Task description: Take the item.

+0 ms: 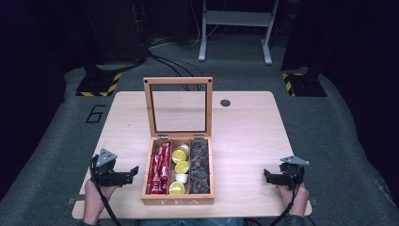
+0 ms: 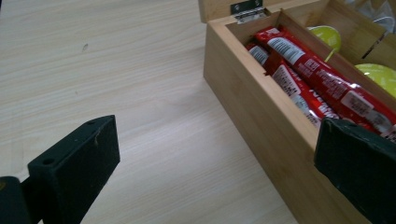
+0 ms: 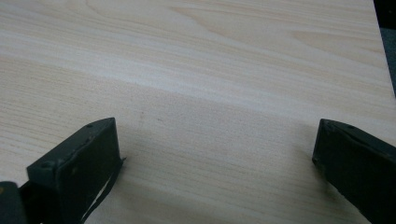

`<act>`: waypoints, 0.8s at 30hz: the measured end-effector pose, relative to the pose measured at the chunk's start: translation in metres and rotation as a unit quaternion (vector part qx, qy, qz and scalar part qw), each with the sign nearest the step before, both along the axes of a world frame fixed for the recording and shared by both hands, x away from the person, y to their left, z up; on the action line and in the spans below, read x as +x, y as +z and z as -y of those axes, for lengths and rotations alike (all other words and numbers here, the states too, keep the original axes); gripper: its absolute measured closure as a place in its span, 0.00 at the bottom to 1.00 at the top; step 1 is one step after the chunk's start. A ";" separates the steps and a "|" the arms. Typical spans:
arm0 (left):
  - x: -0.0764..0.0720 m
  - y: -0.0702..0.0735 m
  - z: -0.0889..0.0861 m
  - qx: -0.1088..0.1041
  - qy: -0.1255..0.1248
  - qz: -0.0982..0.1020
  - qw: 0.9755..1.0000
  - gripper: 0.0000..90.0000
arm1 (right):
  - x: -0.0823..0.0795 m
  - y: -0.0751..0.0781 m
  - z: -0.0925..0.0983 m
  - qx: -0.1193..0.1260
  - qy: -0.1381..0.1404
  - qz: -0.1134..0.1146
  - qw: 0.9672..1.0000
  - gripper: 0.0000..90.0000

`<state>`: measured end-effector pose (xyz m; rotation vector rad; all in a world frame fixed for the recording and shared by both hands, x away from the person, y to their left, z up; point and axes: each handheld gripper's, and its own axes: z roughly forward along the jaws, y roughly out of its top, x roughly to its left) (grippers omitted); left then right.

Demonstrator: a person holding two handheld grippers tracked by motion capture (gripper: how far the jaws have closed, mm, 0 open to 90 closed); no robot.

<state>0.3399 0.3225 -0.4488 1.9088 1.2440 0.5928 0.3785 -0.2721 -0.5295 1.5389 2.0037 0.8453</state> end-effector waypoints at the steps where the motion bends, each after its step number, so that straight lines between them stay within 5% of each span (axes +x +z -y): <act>1: 0.000 0.001 0.002 -0.001 -0.003 0.001 1.000 0.00 | 0.000 0.000 0.000 0.000 0.000 0.000 1.000 0.00; 24: 0.011 0.016 0.049 0.020 -0.066 -0.002 0.998 0.07 | 0.000 0.000 0.000 0.000 0.000 0.000 1.000 0.00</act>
